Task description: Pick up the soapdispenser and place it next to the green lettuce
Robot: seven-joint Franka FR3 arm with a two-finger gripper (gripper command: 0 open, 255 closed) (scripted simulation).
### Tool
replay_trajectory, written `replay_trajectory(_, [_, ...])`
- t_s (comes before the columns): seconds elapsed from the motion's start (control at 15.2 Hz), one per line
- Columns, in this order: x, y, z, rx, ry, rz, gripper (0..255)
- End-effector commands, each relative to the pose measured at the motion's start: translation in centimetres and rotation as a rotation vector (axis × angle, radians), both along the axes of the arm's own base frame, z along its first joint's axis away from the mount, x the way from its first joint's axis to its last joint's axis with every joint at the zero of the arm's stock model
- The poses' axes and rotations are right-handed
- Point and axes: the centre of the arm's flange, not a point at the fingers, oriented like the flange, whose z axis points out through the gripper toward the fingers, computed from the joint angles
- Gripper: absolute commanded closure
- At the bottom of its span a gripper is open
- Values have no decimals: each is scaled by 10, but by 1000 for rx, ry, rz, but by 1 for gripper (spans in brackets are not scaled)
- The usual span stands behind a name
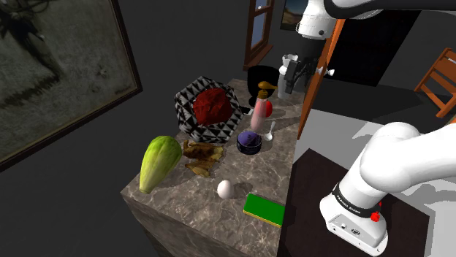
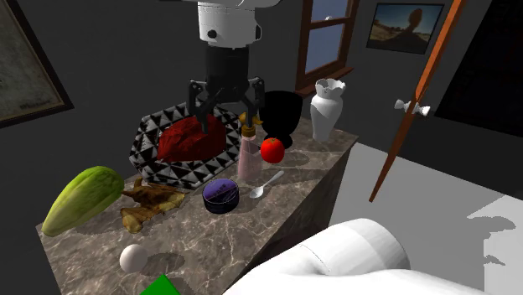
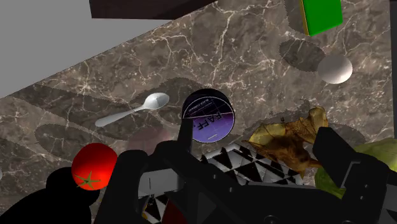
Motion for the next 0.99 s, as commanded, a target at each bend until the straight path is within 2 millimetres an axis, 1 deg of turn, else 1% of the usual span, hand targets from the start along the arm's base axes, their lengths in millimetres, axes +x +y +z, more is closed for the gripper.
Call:
replay_trajectory(0.0, [0, 0, 0, 0, 0, 0, 0])
replay_trajectory(0.92, [156, -86, -47, -59, 32, -31, 0])
